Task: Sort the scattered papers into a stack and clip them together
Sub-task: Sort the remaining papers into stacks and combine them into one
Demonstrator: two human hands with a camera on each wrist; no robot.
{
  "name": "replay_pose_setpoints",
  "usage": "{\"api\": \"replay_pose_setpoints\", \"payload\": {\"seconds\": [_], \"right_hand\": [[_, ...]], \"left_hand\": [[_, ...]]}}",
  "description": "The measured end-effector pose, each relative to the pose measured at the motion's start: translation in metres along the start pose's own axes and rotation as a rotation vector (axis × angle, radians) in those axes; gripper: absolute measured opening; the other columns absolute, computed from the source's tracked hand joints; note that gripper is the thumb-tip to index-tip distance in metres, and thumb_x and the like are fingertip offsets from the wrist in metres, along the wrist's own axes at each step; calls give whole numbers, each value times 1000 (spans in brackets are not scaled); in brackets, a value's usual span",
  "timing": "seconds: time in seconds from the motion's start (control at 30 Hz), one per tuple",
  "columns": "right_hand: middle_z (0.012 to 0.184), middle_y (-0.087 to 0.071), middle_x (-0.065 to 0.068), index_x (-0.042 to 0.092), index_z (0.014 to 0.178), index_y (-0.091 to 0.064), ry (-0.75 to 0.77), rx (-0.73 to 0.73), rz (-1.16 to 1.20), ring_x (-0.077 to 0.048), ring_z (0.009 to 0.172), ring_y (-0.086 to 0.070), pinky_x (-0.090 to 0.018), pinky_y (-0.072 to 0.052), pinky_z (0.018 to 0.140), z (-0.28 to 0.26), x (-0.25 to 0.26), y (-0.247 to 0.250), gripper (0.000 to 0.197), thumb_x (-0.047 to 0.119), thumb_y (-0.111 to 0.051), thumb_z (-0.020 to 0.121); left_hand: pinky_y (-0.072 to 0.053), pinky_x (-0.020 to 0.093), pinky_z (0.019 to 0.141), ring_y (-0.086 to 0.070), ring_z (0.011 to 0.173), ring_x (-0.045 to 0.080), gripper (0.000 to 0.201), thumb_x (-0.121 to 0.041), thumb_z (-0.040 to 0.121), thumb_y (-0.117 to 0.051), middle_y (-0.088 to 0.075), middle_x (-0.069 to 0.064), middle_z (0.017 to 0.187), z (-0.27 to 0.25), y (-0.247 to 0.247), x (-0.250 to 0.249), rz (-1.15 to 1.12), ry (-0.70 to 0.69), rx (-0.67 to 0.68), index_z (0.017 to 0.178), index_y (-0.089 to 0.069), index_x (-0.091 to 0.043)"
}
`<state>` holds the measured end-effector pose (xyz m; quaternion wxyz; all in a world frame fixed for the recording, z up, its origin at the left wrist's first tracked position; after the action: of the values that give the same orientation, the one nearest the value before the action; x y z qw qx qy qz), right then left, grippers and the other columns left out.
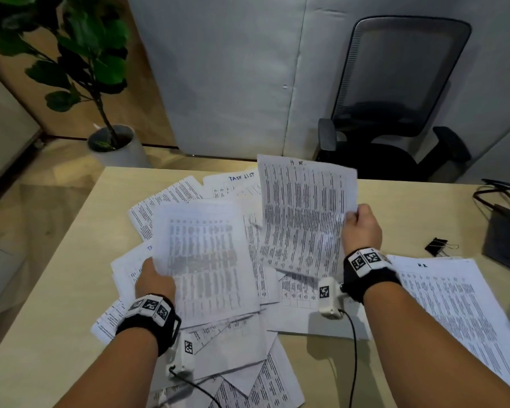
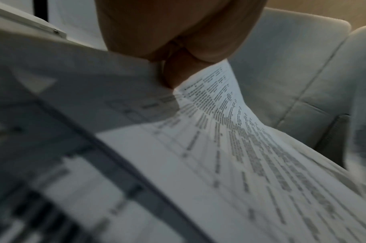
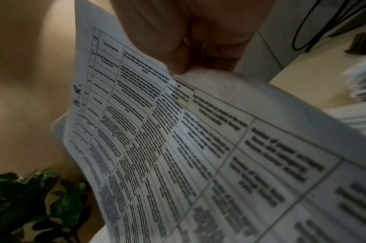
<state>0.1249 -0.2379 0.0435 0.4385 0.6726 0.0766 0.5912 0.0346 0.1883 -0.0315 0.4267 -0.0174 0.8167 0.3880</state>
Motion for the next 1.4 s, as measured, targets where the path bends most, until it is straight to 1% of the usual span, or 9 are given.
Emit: {"api": "replay_pose_setpoints", "payload": {"seconds": [0.17,0.27,0.5,0.57,0.7,0.83,1.03,1.23,1.4], "right_hand": [[79,-52,-10,10,86,-49,52,56,29,-25,71,-47,-28,-32,61,6,28,-4,15,15,-42,98],[84,-52,-9,3,97,-55,42,250,-42,-23,74,-46,-27,-31,64,-11,32,-36,17,15,-43,97],[113,-59,-8,12,128,-44,-171,581,87,-26,94,-59,-27,-44,78,-62,17,-93,36,23,-52,94],[119,-57,-10,9,132,-42,-145,643,45,-25,100,-57,-28,-44,83,-66,17,-100,43,22,-55,93],[85,-56,-9,9,92,-53,-85,593,-59,-24,76,-53,-27,-41,65,-69,13,-101,4,13,-53,90],[67,-47,-3,20,68,-40,-129,616,-145,-19,58,-45,-22,-32,49,-79,-10,-100,28,3,-50,88],[86,-59,-13,7,101,-57,-182,614,-10,-27,75,-56,-35,-53,67,-80,-13,-92,21,-4,-50,85],[88,-57,-9,11,104,-58,-210,549,109,-23,79,-53,-27,-46,68,-69,-8,-80,26,-6,-49,87],[91,-57,-13,5,104,-57,-216,526,101,-25,79,-54,-29,-47,67,-68,-13,-79,18,-2,-50,89]], "left_hand": [[-45,39,91,-56,105,35,38,-15,89,-44,-58,12,117,6,6,-1,-72,23,-15,127,-50,-13],[-38,31,89,-52,110,26,57,14,86,-32,-53,7,119,-13,-15,-19,-193,23,117,136,-45,-10],[-52,45,89,-63,104,27,41,1,92,-39,-68,6,111,-38,-58,-27,-317,84,461,114,-62,-25],[-52,32,73,-63,90,23,44,8,86,-38,-68,10,106,-32,-51,-24,-217,67,408,117,-60,-15],[-36,48,109,-41,130,33,65,-13,75,-56,-42,9,146,-9,-12,-3,378,46,111,136,-46,-29],[-23,57,112,-9,142,40,89,-28,72,-73,3,8,157,-8,6,25,390,257,100,147,-25,-33],[-32,57,106,-16,137,39,104,-32,62,-88,-8,7,153,1,17,34,328,192,11,147,-28,-31],[-31,58,109,-15,140,39,95,-29,64,-88,-4,7,155,-1,21,38,318,122,-23,143,-36,-30],[-51,48,89,-44,124,39,92,4,72,-72,-22,11,150,-4,24,32,113,64,-103,147,-29,-27]]}}
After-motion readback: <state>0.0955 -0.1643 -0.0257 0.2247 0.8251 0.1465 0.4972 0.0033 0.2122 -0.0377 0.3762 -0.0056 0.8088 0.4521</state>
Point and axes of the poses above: each hand's wrist, its own z-axis towards the middle knuckle, its own y-axis out of the back of the hand, x = y × z, the point moved 5 cm from there along z, towards the middle knuckle
